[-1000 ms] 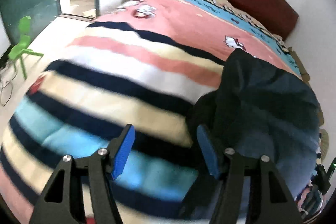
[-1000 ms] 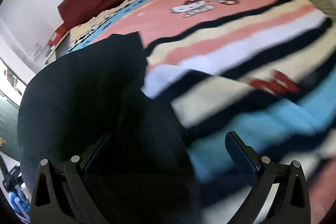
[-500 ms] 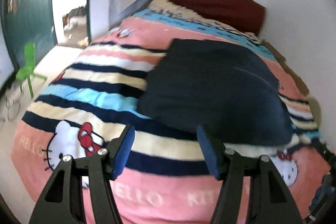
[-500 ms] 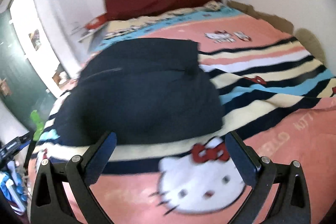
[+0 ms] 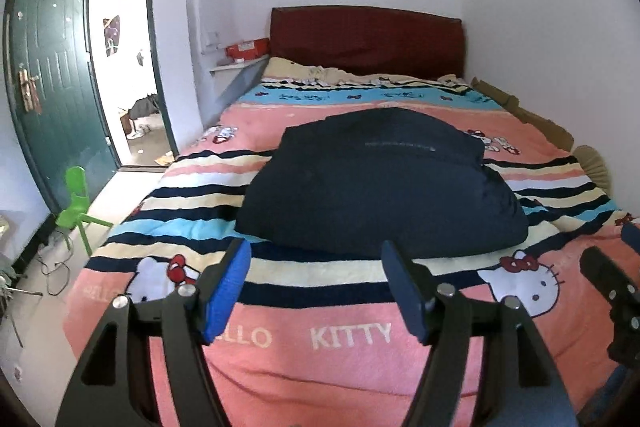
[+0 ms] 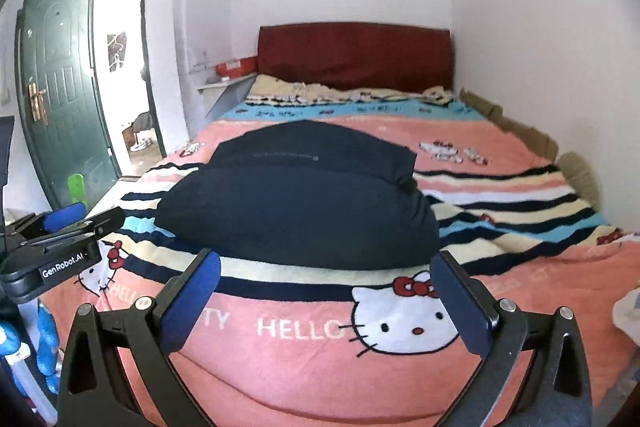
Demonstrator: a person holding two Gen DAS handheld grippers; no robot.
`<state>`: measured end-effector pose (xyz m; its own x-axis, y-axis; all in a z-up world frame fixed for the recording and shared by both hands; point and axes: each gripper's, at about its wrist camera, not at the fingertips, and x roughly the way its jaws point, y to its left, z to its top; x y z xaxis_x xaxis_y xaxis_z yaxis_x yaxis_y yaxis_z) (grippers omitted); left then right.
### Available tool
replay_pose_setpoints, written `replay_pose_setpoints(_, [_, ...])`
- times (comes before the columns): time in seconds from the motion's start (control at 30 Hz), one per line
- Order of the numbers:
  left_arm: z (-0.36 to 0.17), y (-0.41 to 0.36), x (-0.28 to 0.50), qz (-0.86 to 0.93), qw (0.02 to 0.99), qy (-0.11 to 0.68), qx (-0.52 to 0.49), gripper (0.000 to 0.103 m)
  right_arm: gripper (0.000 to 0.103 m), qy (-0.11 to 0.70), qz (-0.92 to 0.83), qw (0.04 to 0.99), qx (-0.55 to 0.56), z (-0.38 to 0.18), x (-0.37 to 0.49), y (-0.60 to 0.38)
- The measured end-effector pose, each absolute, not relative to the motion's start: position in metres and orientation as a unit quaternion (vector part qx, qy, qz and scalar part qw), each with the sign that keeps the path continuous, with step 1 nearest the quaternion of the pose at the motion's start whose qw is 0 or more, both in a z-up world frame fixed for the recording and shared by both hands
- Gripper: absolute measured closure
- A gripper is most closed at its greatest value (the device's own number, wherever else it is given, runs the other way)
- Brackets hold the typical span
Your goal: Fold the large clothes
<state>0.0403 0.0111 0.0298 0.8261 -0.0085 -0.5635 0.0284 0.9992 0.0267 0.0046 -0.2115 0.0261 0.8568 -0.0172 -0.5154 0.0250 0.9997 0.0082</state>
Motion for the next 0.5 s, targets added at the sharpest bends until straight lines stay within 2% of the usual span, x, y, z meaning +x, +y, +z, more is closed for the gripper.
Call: replay_pose_setpoints(0.5, [0.022,0.007,0.016,0.006,0.957,0.288,0.037,0.037,0.001,0.254,-0.003,0.967,-0.023,0.025,-0.009,-0.190])
